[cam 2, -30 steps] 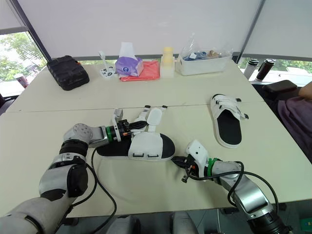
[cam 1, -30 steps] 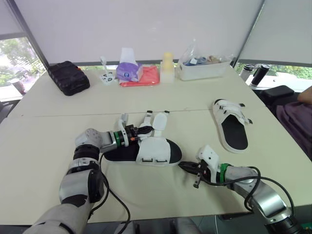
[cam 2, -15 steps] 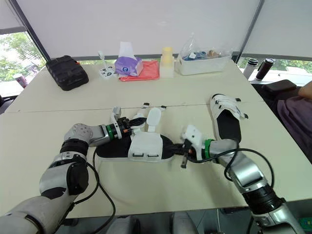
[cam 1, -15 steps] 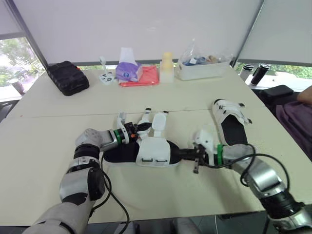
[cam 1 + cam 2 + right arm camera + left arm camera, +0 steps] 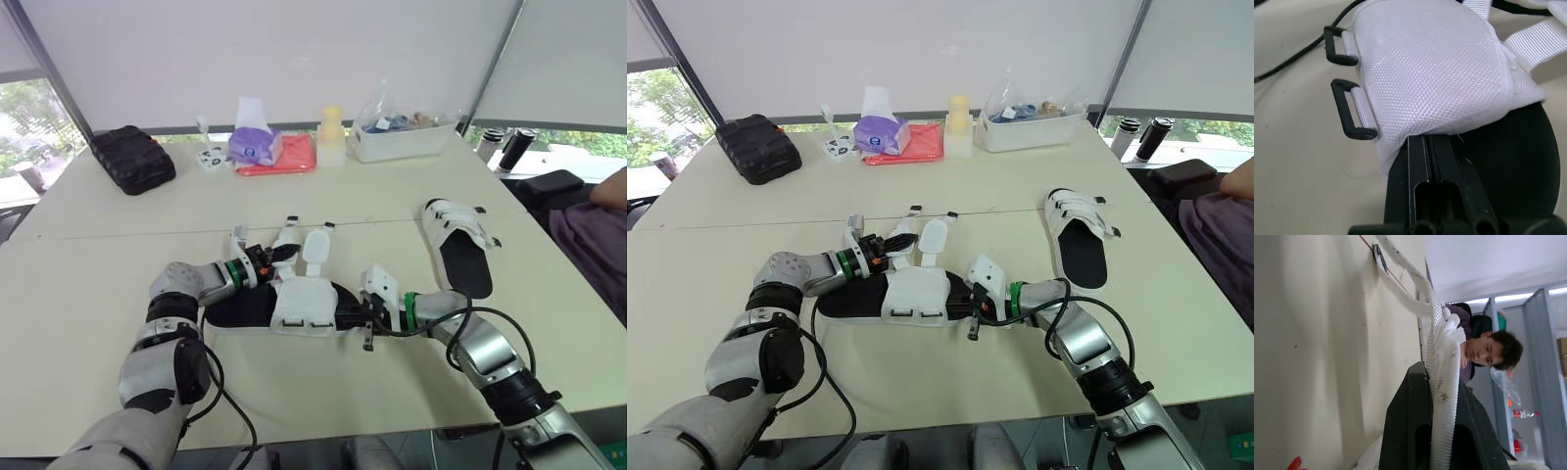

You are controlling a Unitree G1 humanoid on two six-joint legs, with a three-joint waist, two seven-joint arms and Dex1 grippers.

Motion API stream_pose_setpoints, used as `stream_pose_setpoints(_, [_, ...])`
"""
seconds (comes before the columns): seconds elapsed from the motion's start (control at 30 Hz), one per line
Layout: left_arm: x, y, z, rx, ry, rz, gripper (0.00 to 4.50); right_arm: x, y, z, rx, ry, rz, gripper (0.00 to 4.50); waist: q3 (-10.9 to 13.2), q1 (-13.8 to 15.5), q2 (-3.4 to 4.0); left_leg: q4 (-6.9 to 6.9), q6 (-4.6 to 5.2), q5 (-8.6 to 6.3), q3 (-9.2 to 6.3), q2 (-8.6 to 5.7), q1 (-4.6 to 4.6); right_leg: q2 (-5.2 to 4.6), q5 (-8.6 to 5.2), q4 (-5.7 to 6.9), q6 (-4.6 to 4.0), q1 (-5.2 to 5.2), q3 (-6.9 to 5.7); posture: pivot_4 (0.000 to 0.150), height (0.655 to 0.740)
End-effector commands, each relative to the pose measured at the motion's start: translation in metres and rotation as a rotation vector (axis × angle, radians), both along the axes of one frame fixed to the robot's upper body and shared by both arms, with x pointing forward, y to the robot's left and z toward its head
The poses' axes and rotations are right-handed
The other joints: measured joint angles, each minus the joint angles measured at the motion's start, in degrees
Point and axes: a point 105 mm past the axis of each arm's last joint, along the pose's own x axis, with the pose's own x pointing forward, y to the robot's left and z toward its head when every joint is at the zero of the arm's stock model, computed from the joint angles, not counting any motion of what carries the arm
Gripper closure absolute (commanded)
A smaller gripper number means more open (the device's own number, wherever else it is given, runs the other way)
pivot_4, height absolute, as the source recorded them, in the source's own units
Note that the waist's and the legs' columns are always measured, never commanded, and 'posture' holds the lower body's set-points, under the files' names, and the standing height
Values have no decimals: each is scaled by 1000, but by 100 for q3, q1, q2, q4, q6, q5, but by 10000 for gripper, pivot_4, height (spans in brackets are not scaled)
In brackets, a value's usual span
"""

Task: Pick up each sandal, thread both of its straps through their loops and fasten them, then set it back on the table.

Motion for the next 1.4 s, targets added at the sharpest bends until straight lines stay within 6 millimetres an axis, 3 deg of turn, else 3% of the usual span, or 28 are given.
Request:
stream_pose_setpoints(0.03, [2, 1, 2, -2, -32, 7, 34714, -7, -2, -35, -93, 78, 11, 45000, 0, -3, 0, -7, 0, 0, 0, 0, 27, 1, 0, -7, 0, 28, 0, 1500, 7400])
stream_pose_setpoints(0.23, [-2, -8, -1, 31, -36, -68, 6211, -3, -3, -37, -100, 62, 14, 45000, -5, -7, 1, -12, 1, -2, -3, 2, 60, 9, -1, -19, -1, 67, -1, 1500, 7400])
stream_pose_setpoints(0.9, [33, -17, 19, 182, -148, 52, 6211, -10, -1, -42, -99, 41, -9, 45000, -4, -21, -2, -16, 2, -3, -4, 3, 82, 13, -2, -19, 0, 87, -1, 1500, 7400])
stream_pose_setpoints(1.17, [37, -20, 17, 212, -155, 89, 6211, -10, 0, -42, -96, 28, -25, 45000, -5, -28, -2, -21, 3, -3, -4, 4, 85, 14, -2, -20, 0, 86, 0, 1500, 7400])
stream_pose_setpoints(1.27, [36, -24, 18, 201, -159, 71, 14979, -8, -1, -42, -96, 20, -35, 45000, -4, -28, -2, -21, 3, -3, -4, 4, 85, 14, -2, -21, 0, 86, 0, 1500, 7400])
stream_pose_setpoints(1.4, [31, -28, 12, 209, -152, 29, 34023, -9, -2, -42, -97, 17, -42, 45000, -4, -32, -2, -23, 3, -3, -2, 3, 85, 15, -2, -22, 0, 86, 0, 1500, 7400])
